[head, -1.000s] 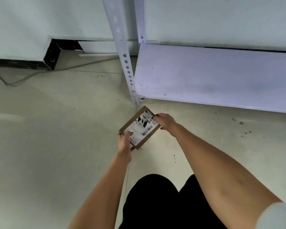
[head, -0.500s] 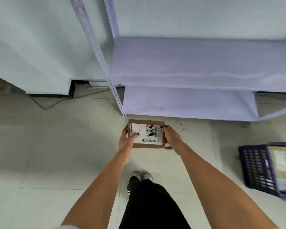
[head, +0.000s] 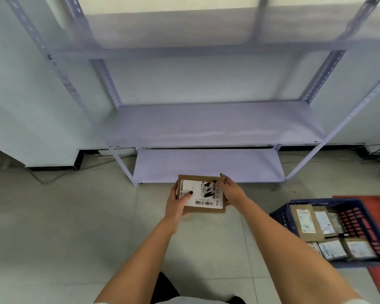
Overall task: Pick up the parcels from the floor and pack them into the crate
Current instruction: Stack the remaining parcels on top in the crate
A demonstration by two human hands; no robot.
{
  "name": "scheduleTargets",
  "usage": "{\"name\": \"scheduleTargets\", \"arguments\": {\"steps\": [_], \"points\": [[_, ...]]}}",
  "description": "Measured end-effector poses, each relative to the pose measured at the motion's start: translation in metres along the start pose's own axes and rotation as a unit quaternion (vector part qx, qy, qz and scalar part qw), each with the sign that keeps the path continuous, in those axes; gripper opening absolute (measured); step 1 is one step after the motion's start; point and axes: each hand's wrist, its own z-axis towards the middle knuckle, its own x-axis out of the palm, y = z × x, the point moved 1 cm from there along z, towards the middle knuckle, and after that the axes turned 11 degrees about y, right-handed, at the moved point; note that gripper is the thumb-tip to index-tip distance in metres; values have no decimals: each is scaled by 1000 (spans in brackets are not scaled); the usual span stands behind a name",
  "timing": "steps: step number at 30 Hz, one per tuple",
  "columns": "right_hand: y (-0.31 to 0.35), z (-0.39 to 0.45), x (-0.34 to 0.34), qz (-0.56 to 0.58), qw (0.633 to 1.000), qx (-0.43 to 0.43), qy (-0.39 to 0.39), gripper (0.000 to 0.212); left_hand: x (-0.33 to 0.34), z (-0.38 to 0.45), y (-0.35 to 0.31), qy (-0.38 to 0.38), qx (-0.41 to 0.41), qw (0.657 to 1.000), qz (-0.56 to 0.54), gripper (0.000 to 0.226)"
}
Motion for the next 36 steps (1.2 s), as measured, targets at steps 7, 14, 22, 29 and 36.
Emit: {"name": "scheduleTargets", "arguments": {"steps": [7,14,22,29,36], "points": [[-59,-59,-125,-3,1000,-27,-1,63,142,-29,38,-3,5,1000,3,54],[-125,-57,-248,54,998,-16,-41,54,259,17,81,-2,-16,997,81,55],[-201,-78,-406,68,997,15,-43,57,424,71,113,30,14,986,164,57],[-256,-106,-520,90,993,72,-28,41,558,77,135,79,-28,989,125,57],[-326,-119,-637,161,978,131,-1,38,688,86,192,47,-61,991,112,110]]}}
